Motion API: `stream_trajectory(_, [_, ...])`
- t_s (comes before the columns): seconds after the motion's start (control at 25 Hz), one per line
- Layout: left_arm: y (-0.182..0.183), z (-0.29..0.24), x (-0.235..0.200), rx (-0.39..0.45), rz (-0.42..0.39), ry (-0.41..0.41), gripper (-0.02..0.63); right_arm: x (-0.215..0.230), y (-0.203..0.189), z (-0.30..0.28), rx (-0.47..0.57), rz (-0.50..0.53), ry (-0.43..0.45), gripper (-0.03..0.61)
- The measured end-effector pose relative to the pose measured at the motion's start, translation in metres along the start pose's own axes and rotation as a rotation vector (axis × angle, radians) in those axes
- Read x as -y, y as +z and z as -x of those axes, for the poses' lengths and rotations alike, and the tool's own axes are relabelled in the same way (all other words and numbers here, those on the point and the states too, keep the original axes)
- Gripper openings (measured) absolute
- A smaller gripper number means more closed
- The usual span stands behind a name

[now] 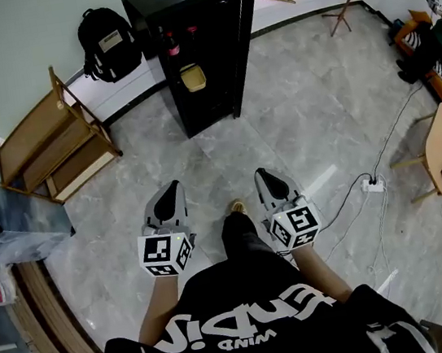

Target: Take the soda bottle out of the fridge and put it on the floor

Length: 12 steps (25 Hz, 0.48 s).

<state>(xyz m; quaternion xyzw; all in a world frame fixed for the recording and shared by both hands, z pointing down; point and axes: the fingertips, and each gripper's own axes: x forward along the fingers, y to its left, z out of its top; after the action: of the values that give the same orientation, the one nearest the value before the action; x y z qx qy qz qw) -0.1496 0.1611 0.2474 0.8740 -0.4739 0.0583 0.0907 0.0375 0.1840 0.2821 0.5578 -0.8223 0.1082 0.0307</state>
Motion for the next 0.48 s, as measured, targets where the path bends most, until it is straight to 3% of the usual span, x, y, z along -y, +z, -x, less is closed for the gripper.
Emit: stream_trajectory(0.48, [0.055, -0.148, -0.029, 0.043, 0.014, 0.087, 0.006, 0.099, 0.057, -0.118, -0.004, 0.028, 0.097, 0.023])
